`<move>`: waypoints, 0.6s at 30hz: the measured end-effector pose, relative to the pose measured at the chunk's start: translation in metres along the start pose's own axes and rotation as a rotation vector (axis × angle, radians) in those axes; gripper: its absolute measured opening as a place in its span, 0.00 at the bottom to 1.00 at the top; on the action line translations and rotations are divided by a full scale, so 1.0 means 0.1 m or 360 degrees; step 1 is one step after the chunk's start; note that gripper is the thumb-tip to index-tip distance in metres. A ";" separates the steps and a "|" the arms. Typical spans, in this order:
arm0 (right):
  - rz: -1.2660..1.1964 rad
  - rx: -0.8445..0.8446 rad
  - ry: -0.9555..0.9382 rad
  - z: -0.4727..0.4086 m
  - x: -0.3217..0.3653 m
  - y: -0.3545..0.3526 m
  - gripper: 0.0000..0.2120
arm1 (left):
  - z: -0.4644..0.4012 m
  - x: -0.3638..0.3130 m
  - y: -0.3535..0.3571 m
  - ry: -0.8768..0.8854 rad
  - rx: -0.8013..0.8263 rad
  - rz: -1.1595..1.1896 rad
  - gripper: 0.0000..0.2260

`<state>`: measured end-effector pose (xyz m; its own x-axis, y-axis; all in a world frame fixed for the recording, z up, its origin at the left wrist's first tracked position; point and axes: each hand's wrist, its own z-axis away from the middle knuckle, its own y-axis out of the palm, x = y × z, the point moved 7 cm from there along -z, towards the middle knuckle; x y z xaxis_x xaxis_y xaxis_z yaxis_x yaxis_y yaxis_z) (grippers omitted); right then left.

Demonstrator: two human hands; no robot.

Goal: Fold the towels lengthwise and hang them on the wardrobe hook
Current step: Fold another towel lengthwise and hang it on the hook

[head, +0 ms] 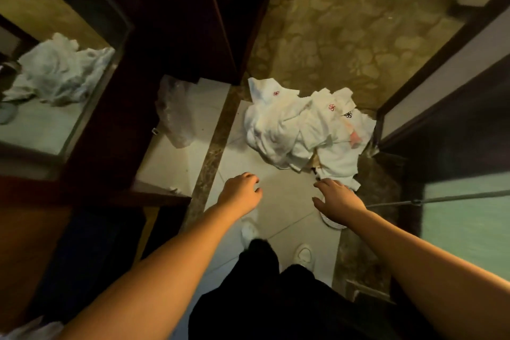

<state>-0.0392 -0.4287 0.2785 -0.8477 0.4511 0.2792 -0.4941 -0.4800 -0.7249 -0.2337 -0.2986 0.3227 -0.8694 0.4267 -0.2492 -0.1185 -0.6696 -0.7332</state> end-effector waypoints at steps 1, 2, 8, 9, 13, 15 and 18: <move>-0.0020 0.0004 0.0025 -0.15 -0.07 -0.06 0.25 | -0.21 -0.02 -0.05 0.0005 0.0017 0.0005 0.17; -0.0042 0.0018 0.0049 -0.32 -0.13 -0.11 0.25 | -0.45 -0.03 -0.10 0.0014 0.0036 -0.0003 0.17; -0.0271 0.0025 0.0269 -1.33 -0.48 -0.42 0.22 | -1.80 -0.03 -0.47 0.0061 0.0125 -0.0002 0.16; -0.0321 0.0040 0.0320 -1.47 -0.52 -0.43 0.21 | -1.99 -0.02 -0.52 0.0078 0.0148 -0.0001 0.16; -0.0578 0.0068 0.0533 -2.18 -0.74 -0.45 0.18 | -2.91 0.03 -0.62 0.0122 0.0267 -0.0018 0.15; -0.0727 0.0067 0.0634 -2.50 -0.84 -0.41 0.18 | -3.31 0.05 -0.59 0.0132 0.0323 -0.0047 0.15; -0.0978 0.0026 0.0781 -3.04 -1.10 -0.22 0.17 | -3.93 0.02 -0.40 0.0151 0.0367 -0.0061 0.14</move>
<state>0.1240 -0.2386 0.0723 -0.2415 0.9181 0.3142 -0.8526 -0.0461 -0.5205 -0.0426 -0.0318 0.1028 -0.8144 0.5023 -0.2906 -0.2661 -0.7683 -0.5822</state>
